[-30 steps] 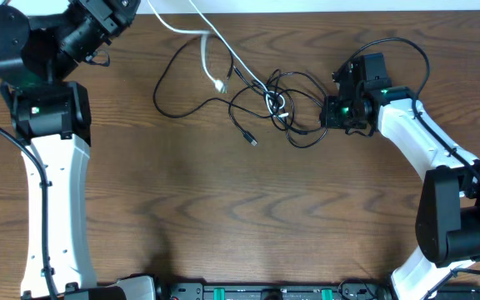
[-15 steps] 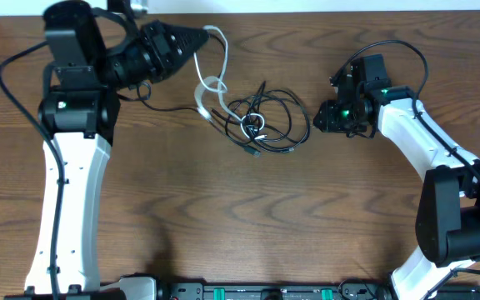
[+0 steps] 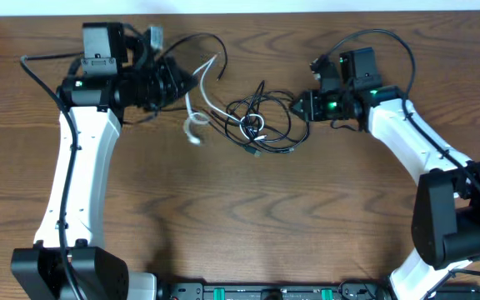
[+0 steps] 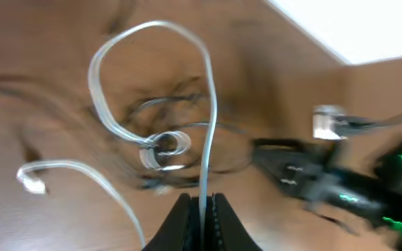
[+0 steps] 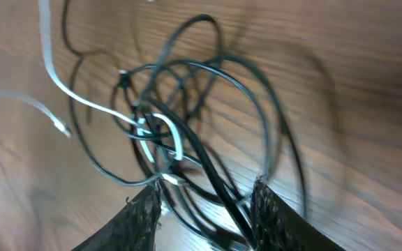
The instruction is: Untangle cables
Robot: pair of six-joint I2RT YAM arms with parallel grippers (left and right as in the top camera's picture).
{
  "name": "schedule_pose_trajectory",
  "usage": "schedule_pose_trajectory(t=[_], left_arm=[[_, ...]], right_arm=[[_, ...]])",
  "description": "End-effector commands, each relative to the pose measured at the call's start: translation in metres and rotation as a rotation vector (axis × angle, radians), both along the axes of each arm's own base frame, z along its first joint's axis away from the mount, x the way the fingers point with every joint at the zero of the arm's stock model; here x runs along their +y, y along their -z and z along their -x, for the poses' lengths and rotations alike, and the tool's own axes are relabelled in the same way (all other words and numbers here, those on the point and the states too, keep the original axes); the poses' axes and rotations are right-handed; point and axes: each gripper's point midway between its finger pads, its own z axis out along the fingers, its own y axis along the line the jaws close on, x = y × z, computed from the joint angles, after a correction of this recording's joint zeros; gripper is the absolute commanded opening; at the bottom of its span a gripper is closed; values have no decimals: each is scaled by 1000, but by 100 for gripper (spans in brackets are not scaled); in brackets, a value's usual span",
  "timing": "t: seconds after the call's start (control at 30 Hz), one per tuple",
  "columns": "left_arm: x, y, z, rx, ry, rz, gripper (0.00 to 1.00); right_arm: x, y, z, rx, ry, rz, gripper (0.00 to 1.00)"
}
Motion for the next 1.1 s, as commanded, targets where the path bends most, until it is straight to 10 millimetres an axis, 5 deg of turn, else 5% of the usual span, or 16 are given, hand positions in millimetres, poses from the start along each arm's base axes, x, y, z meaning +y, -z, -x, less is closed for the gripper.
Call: schedule_pose_trajectory(t=[0.0,0.4,0.5,0.67,0.9,1.07], left_arm=[[45,22,0,20,-94,-288,7],[56,75,31,222,-29,-387,7],[56,81,34,237,11,-403,27],[54,69,26,161,57,-420,44],[12,28,9,-87,186,-379,45],[-16,31,4,-81,189,-320,43]], right_arm=[[28,-26,1,-88,-74,-34,41],[45,-18,-2,-117,20,79,38],[34,-16,-8,-103,86,94,38],[15,-21,-19,-83,141,55,41],[24,-61,-16,-193,-25,-74,45],[27,-88,-11,-259,-44,-82,48]])
